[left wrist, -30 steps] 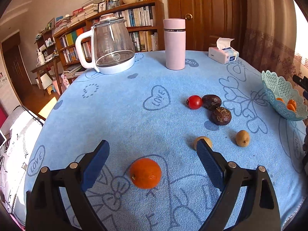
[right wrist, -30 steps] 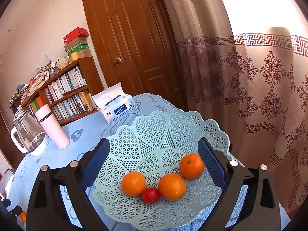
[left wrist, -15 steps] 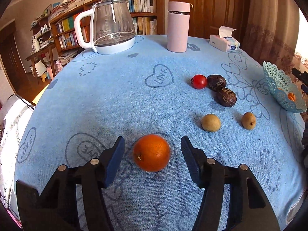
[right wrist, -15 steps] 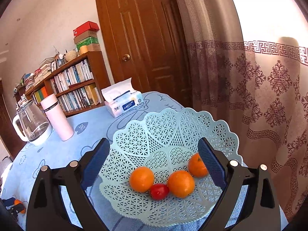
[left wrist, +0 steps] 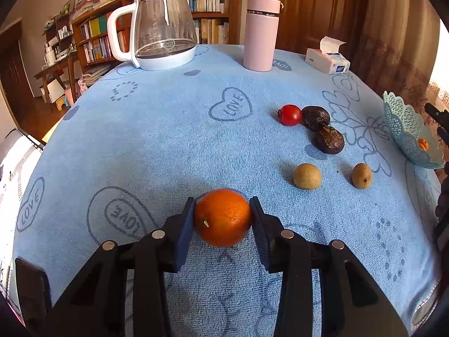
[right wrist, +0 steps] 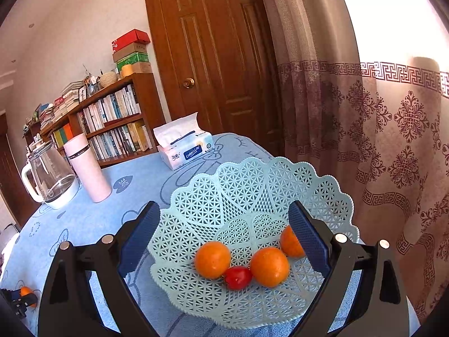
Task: Organize fruits
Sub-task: 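Close the left gripper on another orange on the table, then grasp the dark brown round fruit with the right gripper while the left gripper holds the orange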
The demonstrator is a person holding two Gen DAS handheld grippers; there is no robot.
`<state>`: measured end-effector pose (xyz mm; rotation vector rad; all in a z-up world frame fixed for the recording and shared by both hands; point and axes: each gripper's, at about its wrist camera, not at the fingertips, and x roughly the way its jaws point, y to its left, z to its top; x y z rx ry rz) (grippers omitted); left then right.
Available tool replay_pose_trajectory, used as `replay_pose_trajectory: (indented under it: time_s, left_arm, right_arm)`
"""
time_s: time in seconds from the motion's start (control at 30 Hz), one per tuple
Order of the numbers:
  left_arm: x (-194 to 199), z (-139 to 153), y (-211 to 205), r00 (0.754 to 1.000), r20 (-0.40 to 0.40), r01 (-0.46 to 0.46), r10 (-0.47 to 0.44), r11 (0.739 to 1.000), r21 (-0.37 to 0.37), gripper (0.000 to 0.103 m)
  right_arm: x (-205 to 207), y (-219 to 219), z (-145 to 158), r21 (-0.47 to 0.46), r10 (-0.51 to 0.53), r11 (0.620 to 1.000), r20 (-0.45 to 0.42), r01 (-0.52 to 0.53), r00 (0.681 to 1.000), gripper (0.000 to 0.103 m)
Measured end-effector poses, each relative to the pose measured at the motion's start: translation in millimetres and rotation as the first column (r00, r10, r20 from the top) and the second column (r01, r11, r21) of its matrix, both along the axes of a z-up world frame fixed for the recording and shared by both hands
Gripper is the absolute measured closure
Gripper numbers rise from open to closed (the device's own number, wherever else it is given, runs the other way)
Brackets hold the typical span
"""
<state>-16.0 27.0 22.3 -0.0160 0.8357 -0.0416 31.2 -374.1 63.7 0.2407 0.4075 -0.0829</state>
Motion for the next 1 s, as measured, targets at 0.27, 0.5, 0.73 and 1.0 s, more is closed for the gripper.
replay_pose_trajectory:
  time_s: [0.27,0.5,0.73,1.0]
  left_arm:
    - [-1,11,-4,0.999,0.038,-0.007,0.007,1.000,-0.010,0.064]
    - [3,28,-12,0.995,0.095,-0.017,0.019,1.000,-0.021,0.064]
    - [10,35,-20,0.991,0.134,-0.009,0.015,0.999,-0.039,0.064]
    - [14,35,-14,0.990,0.144,-0.002,0.008,0.999,-0.038,0.064]
  right_arm:
    - [-3,4,1,0.001,0.018,1.000,0.007,-0.018,1.000,0.009]
    - [-9,30,3,-0.032,0.103,0.994,0.011,-0.103,0.995,0.009]
    - [-19,64,5,-0.048,0.238,0.970,-0.015,-0.239,0.971,0.009]
    - [-5,125,-8,-0.013,0.448,0.888,-0.191,-0.459,0.873,0.009]
